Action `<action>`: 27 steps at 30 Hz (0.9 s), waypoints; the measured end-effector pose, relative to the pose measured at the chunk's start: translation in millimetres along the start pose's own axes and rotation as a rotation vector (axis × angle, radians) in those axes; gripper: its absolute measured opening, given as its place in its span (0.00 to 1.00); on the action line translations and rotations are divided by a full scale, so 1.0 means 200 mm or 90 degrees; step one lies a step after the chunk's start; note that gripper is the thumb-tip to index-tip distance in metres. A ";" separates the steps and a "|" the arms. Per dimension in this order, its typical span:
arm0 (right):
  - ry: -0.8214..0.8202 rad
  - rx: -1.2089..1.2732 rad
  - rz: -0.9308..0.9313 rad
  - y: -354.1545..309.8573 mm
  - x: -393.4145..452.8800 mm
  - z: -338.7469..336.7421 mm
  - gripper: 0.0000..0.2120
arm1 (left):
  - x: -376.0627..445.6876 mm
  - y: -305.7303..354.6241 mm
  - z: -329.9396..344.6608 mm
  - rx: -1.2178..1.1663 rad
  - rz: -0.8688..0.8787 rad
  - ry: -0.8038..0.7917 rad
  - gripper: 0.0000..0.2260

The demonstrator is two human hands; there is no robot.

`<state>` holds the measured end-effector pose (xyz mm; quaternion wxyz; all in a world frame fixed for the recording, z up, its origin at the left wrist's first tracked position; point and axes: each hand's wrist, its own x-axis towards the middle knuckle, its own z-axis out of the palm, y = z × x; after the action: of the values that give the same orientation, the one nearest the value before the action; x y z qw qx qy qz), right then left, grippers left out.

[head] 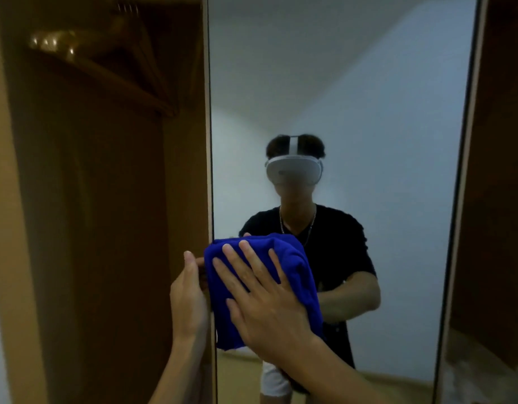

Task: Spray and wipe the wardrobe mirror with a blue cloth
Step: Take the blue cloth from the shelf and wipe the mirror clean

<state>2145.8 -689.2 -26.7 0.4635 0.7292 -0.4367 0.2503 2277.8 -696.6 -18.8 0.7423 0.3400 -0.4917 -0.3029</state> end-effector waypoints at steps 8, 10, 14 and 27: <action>0.064 -0.009 0.080 0.33 0.72 -0.37 0.29 | 0.21 0.22 0.02 0.076 -0.202 0.005 0.28; 0.080 0.001 0.095 0.40 0.87 -0.45 0.29 | 0.22 0.26 0.03 0.102 -0.200 -0.011 0.27; 0.095 0.000 0.113 0.51 1.04 -0.55 0.28 | 0.27 0.37 0.08 0.102 -0.104 -0.001 0.31; 0.105 -0.027 0.069 0.56 1.09 -0.56 0.28 | 0.55 0.77 0.24 0.118 0.217 -0.046 0.17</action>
<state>2160.2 -698.2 243.5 0.4989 0.6714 -0.4412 0.3251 2287.0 -702.8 177.0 0.7302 0.3075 -0.5943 -0.1384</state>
